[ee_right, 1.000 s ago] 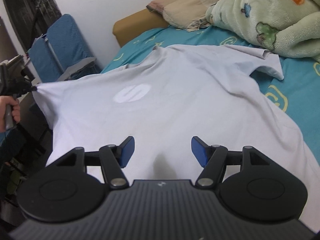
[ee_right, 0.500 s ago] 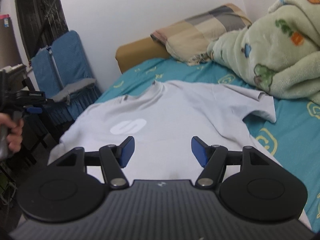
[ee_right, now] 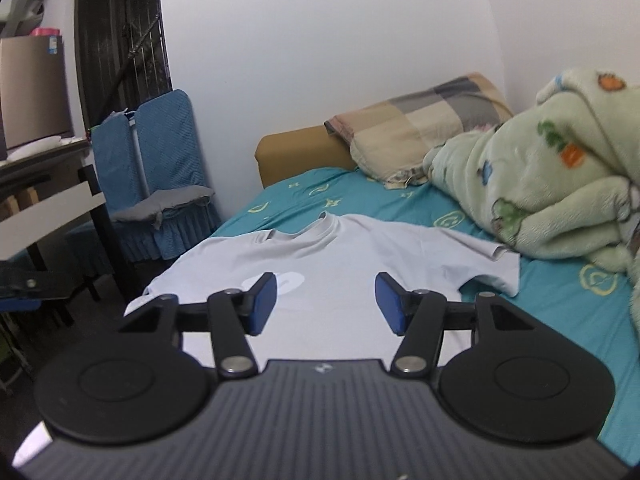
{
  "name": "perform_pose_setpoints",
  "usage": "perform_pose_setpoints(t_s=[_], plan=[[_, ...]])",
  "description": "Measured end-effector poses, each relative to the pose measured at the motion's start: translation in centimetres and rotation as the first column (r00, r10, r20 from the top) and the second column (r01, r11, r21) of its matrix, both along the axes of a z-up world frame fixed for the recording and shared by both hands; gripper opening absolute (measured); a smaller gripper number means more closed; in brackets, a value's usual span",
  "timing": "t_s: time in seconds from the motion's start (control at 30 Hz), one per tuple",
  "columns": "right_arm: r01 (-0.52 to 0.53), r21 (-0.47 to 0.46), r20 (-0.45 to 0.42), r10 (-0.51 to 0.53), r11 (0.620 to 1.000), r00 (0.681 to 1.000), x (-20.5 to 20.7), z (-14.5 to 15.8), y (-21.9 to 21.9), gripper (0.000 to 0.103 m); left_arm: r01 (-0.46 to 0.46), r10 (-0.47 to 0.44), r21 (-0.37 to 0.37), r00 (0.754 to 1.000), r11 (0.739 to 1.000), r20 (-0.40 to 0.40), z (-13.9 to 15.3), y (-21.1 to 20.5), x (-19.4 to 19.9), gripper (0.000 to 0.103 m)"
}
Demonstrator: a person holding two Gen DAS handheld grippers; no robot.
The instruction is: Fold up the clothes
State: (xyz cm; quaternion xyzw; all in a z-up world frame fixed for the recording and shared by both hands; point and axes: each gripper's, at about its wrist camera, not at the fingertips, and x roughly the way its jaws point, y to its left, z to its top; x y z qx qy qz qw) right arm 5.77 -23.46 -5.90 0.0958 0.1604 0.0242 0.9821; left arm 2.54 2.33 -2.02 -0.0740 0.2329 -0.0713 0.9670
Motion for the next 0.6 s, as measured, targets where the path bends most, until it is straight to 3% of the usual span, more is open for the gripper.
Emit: perform_pose_setpoints(t_s=[0.07,0.13,0.37,0.6], plan=[[0.01,-0.003,0.005,-0.01,1.0,1.0,-0.3,0.3,0.0,0.067,-0.009,0.009,0.041,1.0,0.999,-0.005,-0.3,-0.3,-0.2,0.1],[0.012,0.01,0.008,-0.012,1.0,1.0,-0.5,0.5,-0.1,0.085,-0.007,0.008,0.046,1.0,0.999,-0.009,-0.7,-0.3,0.1,0.1],[0.054,0.06,-0.004,-0.054,0.997,0.999,-0.6,0.4,-1.1,0.086,0.021,-0.019,0.09,1.0,0.996,-0.025,-2.2,-1.1,0.8,0.1],[0.059,0.038,-0.003,-0.059,0.998,0.998,0.5,-0.3,-0.7,0.086,0.032,-0.028,0.117,0.999,0.993,-0.04,-3.2,-1.8,1.0,0.1]])
